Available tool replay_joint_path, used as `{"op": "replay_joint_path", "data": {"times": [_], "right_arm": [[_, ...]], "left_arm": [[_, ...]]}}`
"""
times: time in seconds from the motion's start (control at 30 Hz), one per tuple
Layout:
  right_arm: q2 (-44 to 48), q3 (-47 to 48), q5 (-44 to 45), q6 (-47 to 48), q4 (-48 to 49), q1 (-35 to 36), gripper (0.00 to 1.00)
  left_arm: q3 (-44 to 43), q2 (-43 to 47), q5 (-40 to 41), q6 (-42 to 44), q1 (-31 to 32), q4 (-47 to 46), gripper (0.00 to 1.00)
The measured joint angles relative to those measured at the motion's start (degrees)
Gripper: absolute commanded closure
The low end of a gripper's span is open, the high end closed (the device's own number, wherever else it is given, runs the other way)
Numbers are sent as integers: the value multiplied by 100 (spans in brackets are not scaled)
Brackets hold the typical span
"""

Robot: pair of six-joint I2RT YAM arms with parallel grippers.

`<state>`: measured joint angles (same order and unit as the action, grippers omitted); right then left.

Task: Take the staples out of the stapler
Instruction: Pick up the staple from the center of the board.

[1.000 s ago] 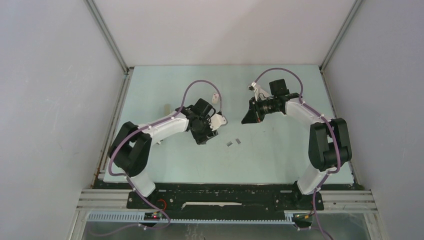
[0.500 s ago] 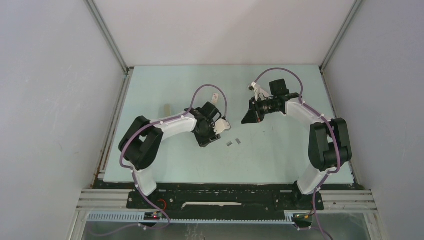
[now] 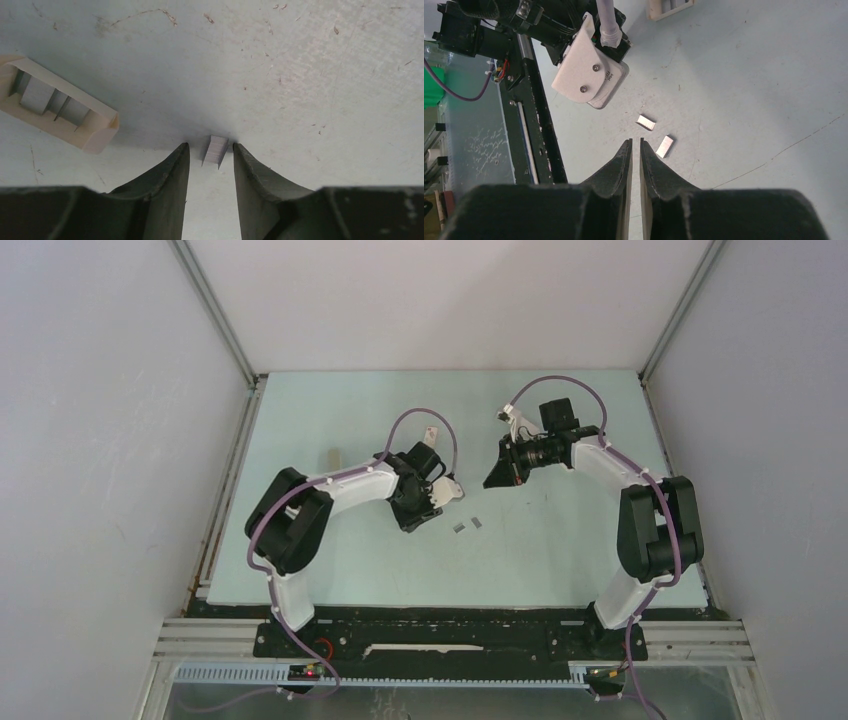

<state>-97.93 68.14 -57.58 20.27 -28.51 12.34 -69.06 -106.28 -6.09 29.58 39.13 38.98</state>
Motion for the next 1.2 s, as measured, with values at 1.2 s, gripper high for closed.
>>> {"op": "replay_joint_path", "data": {"times": [1.2], "right_arm": [[151,0,-129,35,-46,-114,82]], "left_arm": [[-44,0,-476,-378,-258,-31,94]]}}
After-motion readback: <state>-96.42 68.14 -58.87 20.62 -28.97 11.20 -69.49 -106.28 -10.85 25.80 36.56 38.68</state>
